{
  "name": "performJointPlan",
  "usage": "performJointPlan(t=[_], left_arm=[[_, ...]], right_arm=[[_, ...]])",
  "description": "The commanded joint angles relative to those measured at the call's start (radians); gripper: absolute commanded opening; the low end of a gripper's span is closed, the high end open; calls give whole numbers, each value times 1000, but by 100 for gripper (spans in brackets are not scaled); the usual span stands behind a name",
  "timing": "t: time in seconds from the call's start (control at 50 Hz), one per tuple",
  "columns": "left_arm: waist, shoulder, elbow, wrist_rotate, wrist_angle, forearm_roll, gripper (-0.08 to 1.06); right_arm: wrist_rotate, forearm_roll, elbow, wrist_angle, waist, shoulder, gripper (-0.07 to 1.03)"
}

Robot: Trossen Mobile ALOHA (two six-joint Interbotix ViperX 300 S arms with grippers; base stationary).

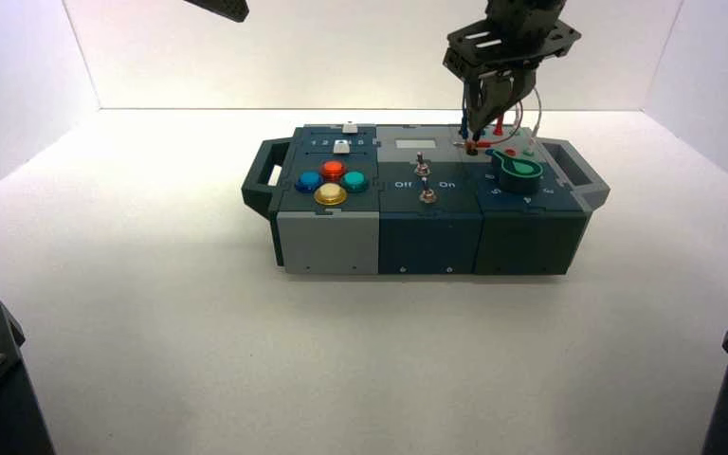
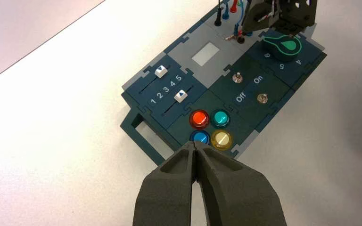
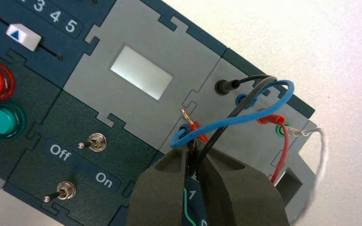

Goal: Insert the black wire.

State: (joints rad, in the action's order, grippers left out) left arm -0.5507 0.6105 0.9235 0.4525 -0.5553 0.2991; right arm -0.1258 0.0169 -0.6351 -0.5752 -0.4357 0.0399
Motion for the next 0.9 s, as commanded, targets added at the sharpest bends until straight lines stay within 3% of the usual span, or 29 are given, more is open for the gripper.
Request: performJointPlan(t=[0.02, 0.9], left_arm=[[-3, 8, -18, 5, 5, 0, -3], [-3, 11, -18, 5, 5, 0, -3]], right_arm=[[3, 6, 26, 6, -2, -3, -2], [3, 6, 14, 49, -2, 55, -2]])
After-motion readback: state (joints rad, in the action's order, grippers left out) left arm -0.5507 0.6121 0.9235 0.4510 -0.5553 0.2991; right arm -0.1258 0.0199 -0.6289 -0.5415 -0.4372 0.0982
